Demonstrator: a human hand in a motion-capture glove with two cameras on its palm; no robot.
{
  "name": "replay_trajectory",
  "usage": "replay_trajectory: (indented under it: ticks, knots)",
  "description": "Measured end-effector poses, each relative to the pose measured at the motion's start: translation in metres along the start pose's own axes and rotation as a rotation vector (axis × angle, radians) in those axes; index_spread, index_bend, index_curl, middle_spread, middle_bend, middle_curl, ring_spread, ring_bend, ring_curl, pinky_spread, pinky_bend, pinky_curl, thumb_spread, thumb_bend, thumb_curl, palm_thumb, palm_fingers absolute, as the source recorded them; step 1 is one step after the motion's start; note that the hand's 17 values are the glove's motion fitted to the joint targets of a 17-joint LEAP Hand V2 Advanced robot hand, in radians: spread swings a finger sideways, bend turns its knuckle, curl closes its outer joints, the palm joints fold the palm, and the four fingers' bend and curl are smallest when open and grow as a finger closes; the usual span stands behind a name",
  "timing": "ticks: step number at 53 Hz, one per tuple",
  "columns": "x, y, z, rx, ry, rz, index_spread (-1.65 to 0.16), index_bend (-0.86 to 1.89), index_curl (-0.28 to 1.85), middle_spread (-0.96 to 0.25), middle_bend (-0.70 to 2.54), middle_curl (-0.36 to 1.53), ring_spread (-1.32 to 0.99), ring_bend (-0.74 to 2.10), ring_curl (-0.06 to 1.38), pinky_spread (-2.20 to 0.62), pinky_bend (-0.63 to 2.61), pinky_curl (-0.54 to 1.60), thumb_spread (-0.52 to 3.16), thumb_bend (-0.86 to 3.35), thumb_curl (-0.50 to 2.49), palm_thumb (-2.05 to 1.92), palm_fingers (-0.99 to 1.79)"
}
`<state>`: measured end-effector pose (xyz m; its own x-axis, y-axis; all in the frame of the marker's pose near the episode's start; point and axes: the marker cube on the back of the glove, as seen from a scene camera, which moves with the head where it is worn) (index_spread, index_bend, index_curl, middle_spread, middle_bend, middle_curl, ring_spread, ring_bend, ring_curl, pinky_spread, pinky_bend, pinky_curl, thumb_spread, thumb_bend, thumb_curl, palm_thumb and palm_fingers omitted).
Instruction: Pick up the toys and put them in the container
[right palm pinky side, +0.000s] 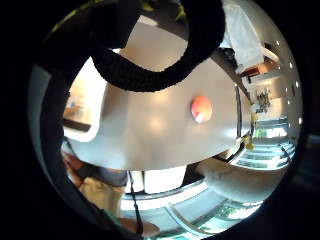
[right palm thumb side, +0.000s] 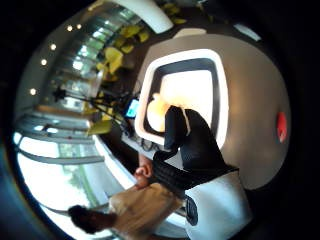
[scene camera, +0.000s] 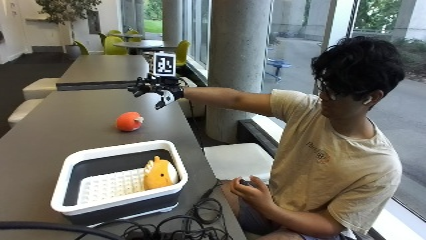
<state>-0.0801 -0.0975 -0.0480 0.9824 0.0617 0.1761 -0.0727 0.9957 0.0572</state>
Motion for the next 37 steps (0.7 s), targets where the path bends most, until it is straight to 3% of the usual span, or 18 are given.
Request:
replay_trajectory:
  ticks: [3,20,30,34,37]
  knots:
    - [0.017,0.011,-0.002,-0.006,0.015,0.076,-0.30,0.17,0.36,-0.03,0.13,0.31,-0.03,0.18,0.39,0.01,0.99,0.32,1.38,-0.01,0.33,0.11,-0.11]
    - [0.113,0.068,-0.032,0.029,0.041,0.067,-0.32,0.24,0.41,-0.02,0.12,0.26,-0.02,0.16,0.35,0.01,0.96,0.32,1.41,-0.01,0.31,0.11,-0.10]
    - [0.148,0.102,-0.037,0.027,0.060,0.280,-0.33,0.27,0.43,-0.02,0.13,0.24,-0.02,0.16,0.32,0.01,0.94,0.32,1.42,0.00,0.30,0.12,-0.09]
    - [0.158,0.104,-0.034,0.011,0.088,0.137,-0.33,0.28,0.44,-0.03,0.13,0.24,-0.02,0.17,0.31,0.01,0.93,0.32,1.42,-0.01,0.30,0.12,-0.09]
    - [0.160,0.107,-0.033,0.003,0.130,0.137,-0.33,0.28,0.44,-0.03,0.13,0.24,-0.02,0.16,0.31,0.01,0.93,0.32,1.42,-0.01,0.30,0.12,-0.09]
